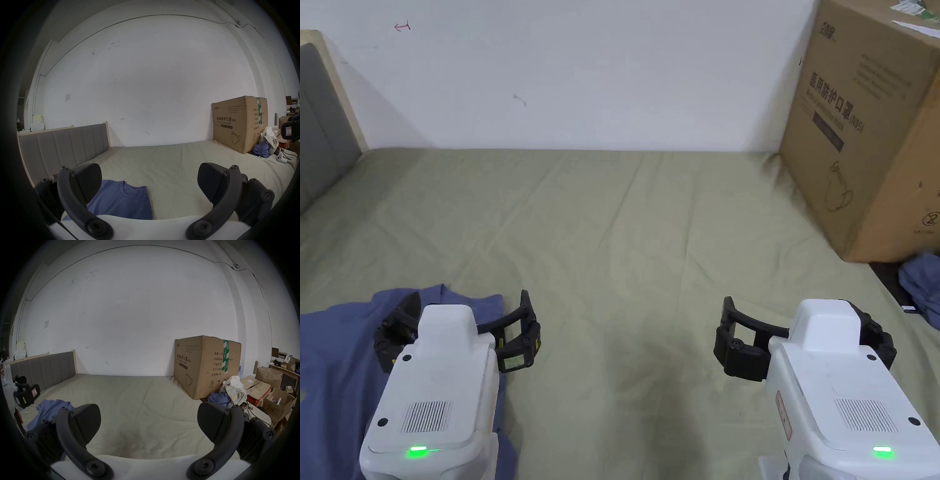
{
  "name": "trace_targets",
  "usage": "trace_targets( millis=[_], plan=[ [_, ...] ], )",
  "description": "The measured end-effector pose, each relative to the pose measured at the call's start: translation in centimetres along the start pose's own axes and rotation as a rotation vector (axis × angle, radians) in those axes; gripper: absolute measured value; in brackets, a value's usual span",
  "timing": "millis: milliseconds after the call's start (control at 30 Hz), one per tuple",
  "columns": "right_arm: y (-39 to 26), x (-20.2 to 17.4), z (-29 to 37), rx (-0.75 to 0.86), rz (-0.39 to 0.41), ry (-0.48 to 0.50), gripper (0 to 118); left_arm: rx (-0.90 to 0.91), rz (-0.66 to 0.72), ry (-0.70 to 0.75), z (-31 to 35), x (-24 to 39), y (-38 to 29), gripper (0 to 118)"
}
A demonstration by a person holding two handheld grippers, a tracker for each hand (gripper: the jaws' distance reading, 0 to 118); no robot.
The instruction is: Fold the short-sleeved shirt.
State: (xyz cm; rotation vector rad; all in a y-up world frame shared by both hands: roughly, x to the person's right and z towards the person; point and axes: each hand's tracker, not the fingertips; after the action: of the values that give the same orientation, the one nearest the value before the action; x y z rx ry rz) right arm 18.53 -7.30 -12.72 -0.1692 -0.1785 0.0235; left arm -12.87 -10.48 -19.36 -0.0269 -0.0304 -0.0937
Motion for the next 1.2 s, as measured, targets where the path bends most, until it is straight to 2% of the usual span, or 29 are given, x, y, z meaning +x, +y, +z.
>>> trace_targets(
  millis=[267, 333, 367, 433, 467, 500, 533, 567, 633, 933, 1067, 1200],
  plan=[
    [0.2, -0.1, 0.0, -0.001, 0.01, -0.003, 116, -0.009, 0.008, -0.009, -0.1, -0.1, 0.3, 117],
    [0.4, -0.2, 0.0, -0.014, 0.015, -0.012, 115, -0.011, 0.007, -0.01, -0.1, 0.0, 0.3, 110],
    [0.5, -0.2, 0.1, -0.018, 0.015, -0.017, 114, -0.004, 0.011, -0.008, -0.1, 0.1, 0.3, 101],
    [0.5, -0.2, 0.2, -0.011, 0.008, -0.016, 96, 0.003, 0.024, -0.011, 0.0, 0.1, 0.4, 58],
    [0.6, -0.2, 0.3, -0.014, 0.007, -0.021, 78, -0.005, 0.035, -0.014, 0.0, 0.1, 0.6, 38],
    [0.6, -0.2, 0.2, -0.016, 0.008, -0.022, 44, -0.016, 0.05, -0.024, -0.2, 0.2, 0.6, 18],
    [0.7, -0.2, 0.2, -0.019, 0.013, -0.021, 15, -0.033, 0.063, -0.038, -0.4, 0.2, 0.7, 8],
    [0.6, -0.2, 0.0, -0.02, 0.022, -0.024, 0, -0.037, 0.079, -0.049, -0.4, 0.2, 0.7, 3],
    [0.6, -0.1, 0.0, -0.019, 0.034, -0.047, 0, -0.039, 0.086, -0.054, -0.4, 0.2, 0.7, 0],
    [1.2, -0.1, -0.2, -0.018, 0.022, -0.013, 0, -0.053, 0.056, -0.049, -0.2, -0.4, 0.9, 0],
    [1.6, -1.9, -1.1, -0.015, 0.035, 0.031, 0, -0.054, 0.06, -0.005, 0.3, -2.3, 0.9, 0],
    [2.2, -5.4, -2.2, 0.004, 0.051, 0.127, 0, -0.063, 0.073, 0.073, 1.3, -6.0, 0.8, 0]
  ],
)
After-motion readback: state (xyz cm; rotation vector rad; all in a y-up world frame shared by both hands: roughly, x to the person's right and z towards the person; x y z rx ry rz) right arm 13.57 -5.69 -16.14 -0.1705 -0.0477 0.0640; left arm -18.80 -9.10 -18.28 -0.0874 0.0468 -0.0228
